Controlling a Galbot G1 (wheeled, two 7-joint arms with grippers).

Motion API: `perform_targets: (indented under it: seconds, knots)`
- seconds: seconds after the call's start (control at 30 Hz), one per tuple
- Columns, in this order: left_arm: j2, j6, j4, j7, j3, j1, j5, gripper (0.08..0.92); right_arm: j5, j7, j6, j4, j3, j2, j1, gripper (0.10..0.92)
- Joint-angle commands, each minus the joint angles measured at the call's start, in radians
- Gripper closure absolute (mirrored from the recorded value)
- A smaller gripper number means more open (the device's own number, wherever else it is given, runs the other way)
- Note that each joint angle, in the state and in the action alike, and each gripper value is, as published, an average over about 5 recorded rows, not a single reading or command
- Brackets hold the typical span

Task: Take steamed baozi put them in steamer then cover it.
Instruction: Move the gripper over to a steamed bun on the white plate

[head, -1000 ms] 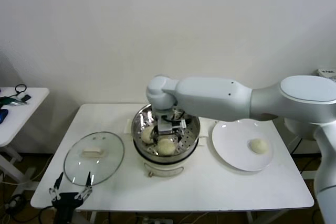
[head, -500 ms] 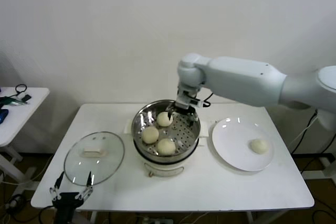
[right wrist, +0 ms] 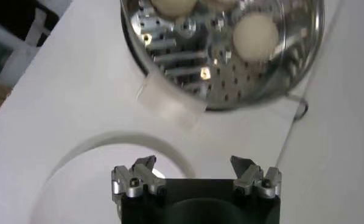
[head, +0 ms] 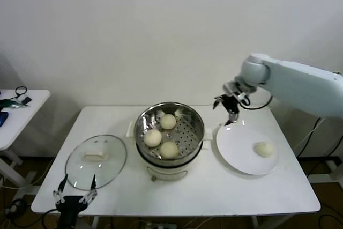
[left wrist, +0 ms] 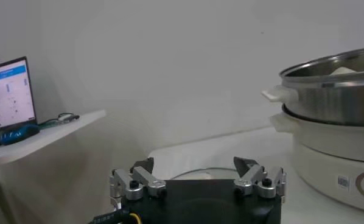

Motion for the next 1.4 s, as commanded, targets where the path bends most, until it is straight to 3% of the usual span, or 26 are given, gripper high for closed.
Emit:
perform_targets:
  seconds: [0.03,0.6,1.4]
  knots:
    - [-0.003,0.001,0.003,-0.001,-0.001,0.001,0.004,0.177,-0.111,-0.022,-0.062,-0.092,0.146,-0.198,-0.200,0.203]
    - [-0.023,0.006,0.009,-0.003,0.005,-0.001,0.030,0.177,-0.405,-0.033,0.031,-0.297,0.460,-0.147,-0.548,0.203]
    - [-0.033,0.007,0.027,-0.002,0.003,-0.004,0.041,0.177,-0.452,-0.021,0.051,-0.450,0.520,0.004,-0.571,0.203]
